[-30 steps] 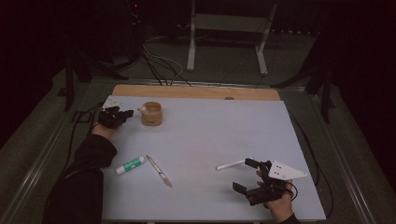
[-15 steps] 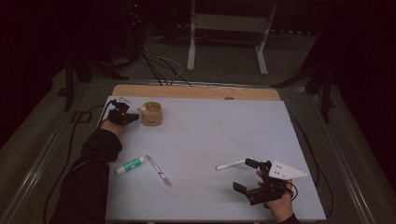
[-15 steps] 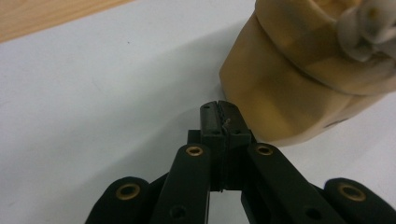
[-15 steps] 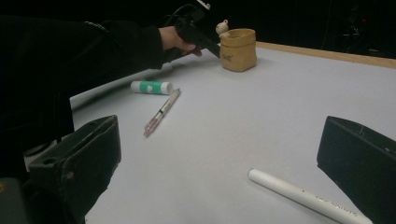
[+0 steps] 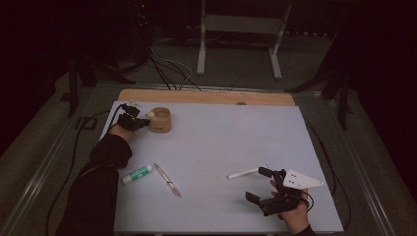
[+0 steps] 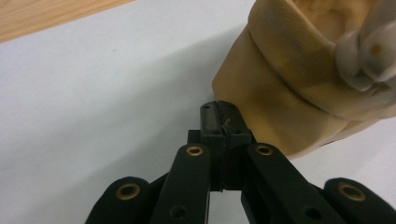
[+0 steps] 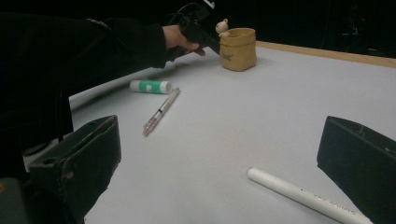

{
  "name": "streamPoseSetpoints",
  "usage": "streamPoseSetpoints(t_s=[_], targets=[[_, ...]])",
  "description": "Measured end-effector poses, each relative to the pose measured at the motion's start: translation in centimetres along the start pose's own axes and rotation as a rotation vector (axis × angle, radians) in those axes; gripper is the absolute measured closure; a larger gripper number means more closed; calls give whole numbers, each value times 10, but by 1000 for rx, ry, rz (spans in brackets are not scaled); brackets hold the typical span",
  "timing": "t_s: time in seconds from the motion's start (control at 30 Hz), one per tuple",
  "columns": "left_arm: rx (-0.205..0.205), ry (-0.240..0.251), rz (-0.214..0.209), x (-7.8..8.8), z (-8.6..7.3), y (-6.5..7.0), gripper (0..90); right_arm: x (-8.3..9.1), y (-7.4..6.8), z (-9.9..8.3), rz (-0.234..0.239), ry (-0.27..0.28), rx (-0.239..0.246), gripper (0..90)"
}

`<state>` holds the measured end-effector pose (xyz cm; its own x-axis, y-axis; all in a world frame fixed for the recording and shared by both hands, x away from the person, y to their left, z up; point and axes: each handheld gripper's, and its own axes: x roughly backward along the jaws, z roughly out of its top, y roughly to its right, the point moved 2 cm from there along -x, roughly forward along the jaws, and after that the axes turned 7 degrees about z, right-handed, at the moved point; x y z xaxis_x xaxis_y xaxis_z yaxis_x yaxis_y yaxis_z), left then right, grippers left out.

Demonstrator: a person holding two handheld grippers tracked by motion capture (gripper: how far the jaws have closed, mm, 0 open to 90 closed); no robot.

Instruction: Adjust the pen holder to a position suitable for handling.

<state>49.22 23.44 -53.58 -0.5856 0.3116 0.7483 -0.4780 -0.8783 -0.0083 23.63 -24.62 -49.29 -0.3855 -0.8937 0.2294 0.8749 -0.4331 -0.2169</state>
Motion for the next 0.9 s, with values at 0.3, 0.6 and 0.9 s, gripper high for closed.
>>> streamPoseSetpoints(t_s=[0.3,0.6,0.9], targets=[[-62,-21,-54,-9,14,25,900,0,1,0,0,1,-4,0],[-124,-34,-105,-22,31,61,900,1,1,0,-1,4,-1,0],[-191,-43,-189,-34,47,107,900,2,1,0,-2,7,0,0]])
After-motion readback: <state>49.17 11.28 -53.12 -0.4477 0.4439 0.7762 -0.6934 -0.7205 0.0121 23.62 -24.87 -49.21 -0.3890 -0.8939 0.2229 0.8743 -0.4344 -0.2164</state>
